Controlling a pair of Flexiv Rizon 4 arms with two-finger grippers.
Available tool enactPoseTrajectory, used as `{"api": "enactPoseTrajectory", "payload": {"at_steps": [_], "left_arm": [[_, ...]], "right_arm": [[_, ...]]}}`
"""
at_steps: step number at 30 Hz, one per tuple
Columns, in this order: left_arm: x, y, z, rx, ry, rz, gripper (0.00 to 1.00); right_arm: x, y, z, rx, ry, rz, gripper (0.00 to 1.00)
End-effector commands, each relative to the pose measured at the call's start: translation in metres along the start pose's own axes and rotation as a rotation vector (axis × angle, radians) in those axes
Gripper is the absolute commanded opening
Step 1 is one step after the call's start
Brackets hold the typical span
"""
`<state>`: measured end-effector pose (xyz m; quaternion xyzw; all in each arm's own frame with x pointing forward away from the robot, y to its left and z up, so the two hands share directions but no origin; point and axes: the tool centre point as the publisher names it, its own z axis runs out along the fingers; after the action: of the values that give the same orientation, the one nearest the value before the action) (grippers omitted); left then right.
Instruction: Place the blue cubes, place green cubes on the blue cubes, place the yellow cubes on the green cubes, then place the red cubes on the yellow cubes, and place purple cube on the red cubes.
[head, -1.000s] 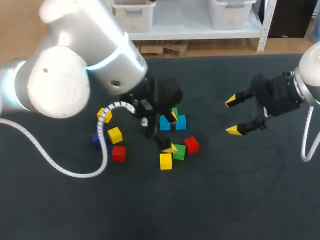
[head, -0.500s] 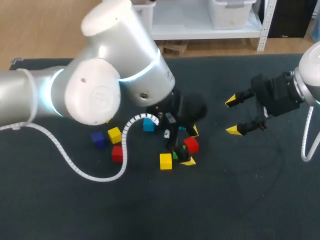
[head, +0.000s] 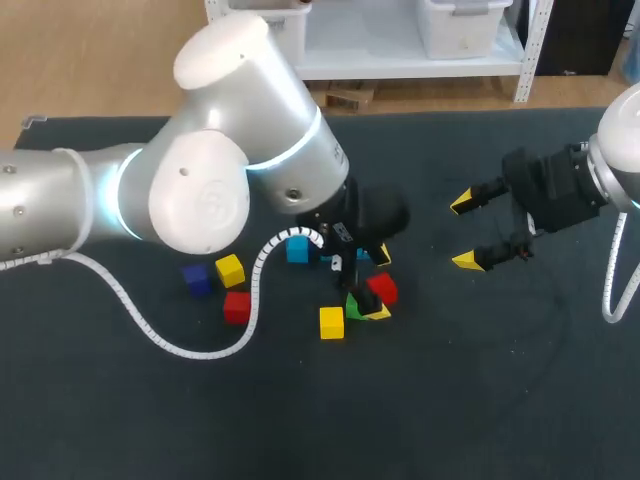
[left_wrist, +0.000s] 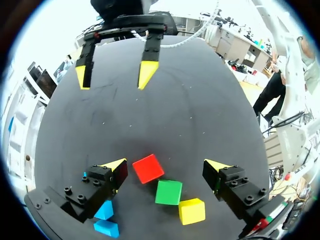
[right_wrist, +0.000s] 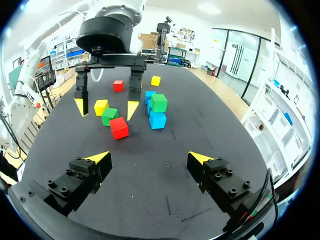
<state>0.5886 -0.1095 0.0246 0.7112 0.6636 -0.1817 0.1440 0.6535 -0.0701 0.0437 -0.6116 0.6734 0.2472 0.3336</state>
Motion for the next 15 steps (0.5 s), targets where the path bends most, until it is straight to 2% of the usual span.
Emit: {"api": "enactPoseTrajectory", "payload": {"at_steps": [1, 15], "left_arm": [[0.006, 0.003, 0.0, -0.01, -0.002, -0.009, 1.0], [0.036, -0.004, 0.007, 0.018, 0.027, -0.051, 1.0]], "right_arm": [[0.001, 0.0, 0.0, 0.001, -0.003, -0.001, 1.0], [0.001, 0.0, 0.0, 0.001, -0.003, -0.001, 1.0]]}}
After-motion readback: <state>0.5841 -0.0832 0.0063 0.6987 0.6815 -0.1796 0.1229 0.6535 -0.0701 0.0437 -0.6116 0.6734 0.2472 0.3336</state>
